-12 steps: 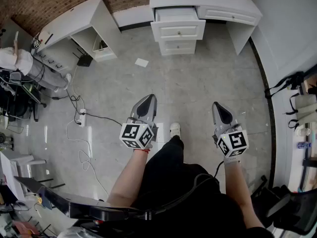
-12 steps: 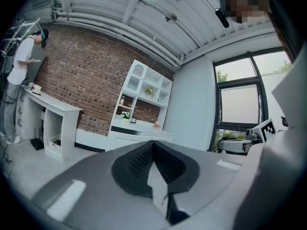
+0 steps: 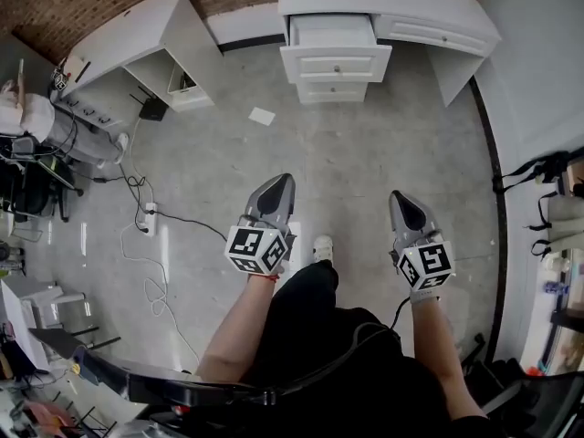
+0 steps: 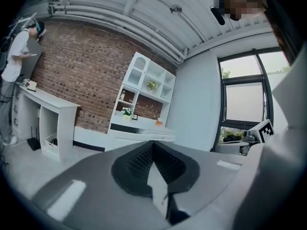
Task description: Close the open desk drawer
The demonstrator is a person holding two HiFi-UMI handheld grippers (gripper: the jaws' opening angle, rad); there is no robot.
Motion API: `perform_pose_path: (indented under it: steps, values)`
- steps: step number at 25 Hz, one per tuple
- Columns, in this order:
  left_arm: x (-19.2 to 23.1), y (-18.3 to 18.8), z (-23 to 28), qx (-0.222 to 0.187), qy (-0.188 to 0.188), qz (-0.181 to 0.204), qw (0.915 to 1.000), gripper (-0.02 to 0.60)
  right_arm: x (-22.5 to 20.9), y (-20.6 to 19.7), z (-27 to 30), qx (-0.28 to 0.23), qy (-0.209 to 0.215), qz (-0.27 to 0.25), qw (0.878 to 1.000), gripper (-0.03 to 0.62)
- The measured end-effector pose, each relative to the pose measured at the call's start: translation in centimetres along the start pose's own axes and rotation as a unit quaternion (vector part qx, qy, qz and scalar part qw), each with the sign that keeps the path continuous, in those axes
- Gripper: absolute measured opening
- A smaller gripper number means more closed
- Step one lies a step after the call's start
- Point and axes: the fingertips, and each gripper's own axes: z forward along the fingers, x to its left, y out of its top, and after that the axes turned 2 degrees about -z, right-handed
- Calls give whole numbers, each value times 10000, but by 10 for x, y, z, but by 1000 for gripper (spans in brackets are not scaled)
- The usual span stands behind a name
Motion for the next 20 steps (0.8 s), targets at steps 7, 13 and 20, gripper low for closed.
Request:
perform_pose_path:
  steps: [7, 13, 20]
  values:
    - [38, 13, 54, 78, -21, -48, 10000, 3, -26, 13, 56, -19, -56, 87, 9999, 0]
    - [59, 21, 95, 120, -179, -12, 9998, 3, -49, 23, 93, -166, -288, 265, 9991, 1]
    - [69, 13, 123, 283, -197, -160, 9993, 3, -71, 20, 111, -138, -459, 532, 9974, 1]
